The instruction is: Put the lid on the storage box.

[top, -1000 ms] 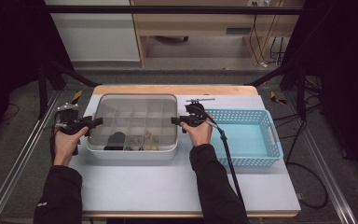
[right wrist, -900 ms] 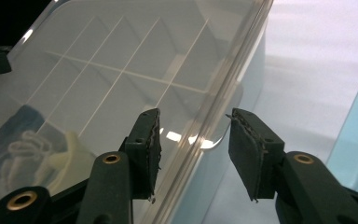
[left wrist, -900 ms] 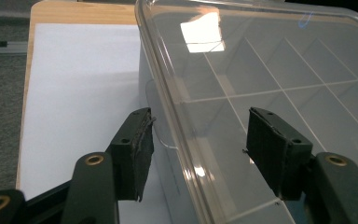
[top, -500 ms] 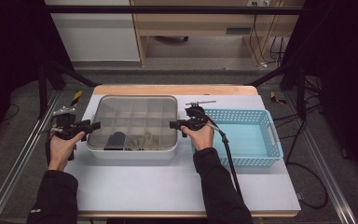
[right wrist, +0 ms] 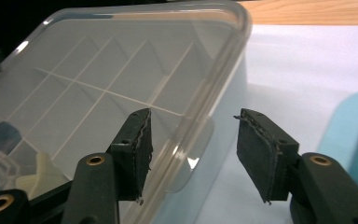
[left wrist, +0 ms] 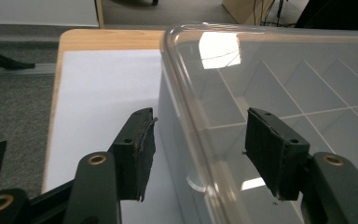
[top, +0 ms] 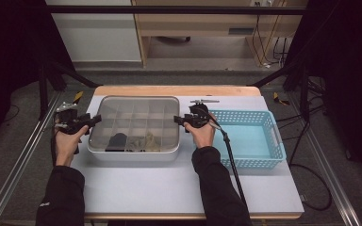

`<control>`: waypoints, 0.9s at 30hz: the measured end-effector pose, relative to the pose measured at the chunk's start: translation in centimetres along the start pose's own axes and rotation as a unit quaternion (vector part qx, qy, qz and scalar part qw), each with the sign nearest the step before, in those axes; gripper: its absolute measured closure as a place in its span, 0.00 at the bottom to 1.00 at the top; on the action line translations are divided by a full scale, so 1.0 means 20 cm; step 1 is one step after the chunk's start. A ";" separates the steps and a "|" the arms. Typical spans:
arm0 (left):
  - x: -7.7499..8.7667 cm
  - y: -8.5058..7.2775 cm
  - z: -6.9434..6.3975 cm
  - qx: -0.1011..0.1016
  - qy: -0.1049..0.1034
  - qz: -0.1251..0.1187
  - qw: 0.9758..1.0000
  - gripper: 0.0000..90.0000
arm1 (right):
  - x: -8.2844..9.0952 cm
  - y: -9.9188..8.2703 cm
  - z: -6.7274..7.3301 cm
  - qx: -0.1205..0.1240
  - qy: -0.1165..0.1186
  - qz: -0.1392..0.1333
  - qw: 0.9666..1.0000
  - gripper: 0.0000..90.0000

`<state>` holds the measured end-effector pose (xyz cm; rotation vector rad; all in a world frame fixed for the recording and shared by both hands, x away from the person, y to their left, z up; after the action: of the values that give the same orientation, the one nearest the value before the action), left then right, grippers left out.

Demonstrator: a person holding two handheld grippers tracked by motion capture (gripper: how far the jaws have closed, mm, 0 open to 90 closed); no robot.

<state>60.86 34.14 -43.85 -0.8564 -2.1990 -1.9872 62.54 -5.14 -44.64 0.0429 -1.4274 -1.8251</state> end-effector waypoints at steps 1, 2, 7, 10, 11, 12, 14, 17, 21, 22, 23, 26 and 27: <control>-0.01 0.00 0.00 -0.003 -0.001 0.002 1.000 0.46 | 0.00 0.00 0.00 0.002 0.003 0.000 1.000 0.51; -0.02 0.00 0.00 -0.004 -0.004 0.004 1.000 0.46 | 0.00 0.00 0.01 0.009 0.005 0.001 1.000 0.51; -0.03 -0.01 -0.01 0.001 -0.027 0.008 1.000 0.46 | -0.01 0.00 0.04 0.029 0.022 0.013 0.999 0.54; -0.01 -0.01 -0.02 -0.002 -0.033 0.020 0.999 0.46 | -0.01 0.00 0.04 0.026 0.025 0.018 0.999 0.54; 0.00 -0.02 -0.02 -0.003 -0.034 0.021 0.999 0.46 | 0.00 0.00 0.04 0.031 0.026 0.019 0.999 0.54; 0.01 -0.02 -0.02 -0.003 -0.034 0.022 0.999 0.46 | 0.00 -0.01 0.05 0.033 0.026 0.022 0.999 0.54; 0.02 -0.03 -0.02 -0.004 -0.037 0.028 0.999 0.46 | 0.01 -0.01 0.06 0.031 0.027 0.027 0.999 0.54; 0.03 -0.03 -0.02 -0.006 -0.036 0.027 0.999 0.45 | 0.01 -0.02 0.07 0.032 0.026 0.034 0.999 0.53; 0.03 -0.02 -0.01 -0.009 -0.029 0.028 0.999 0.45 | 0.01 -0.02 0.07 0.026 0.020 0.036 0.999 0.54; 0.04 -0.02 -0.01 -0.014 -0.021 0.023 0.999 0.45 | 0.01 -0.02 0.07 0.027 0.019 0.035 0.999 0.53; 0.06 -0.01 -0.01 -0.011 -0.020 0.018 1.000 0.45 | 0.02 -0.01 0.07 0.027 0.017 0.033 0.999 0.51; 0.13 0.01 0.00 -0.013 -0.015 0.006 1.000 0.43 | 0.05 0.01 0.07 0.026 0.008 0.011 1.000 0.47; 0.16 0.02 0.00 -0.014 -0.013 0.001 1.000 0.42 | 0.07 0.01 0.07 0.029 0.004 0.005 1.000 0.47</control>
<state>58.29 35.39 -42.22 -0.8928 -2.1870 -2.0218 61.10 -4.85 -43.36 0.0720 -1.4731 -1.7729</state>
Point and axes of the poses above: each handheld gripper's, and its own axes: x roughly backward along the jaws, y roughly out of its top, z roughly to its left, the point moved 4 cm from there along -x, roughly forward along the jaws, and after that the axes turned 8 degrees about -z, right-handed, at the moved point
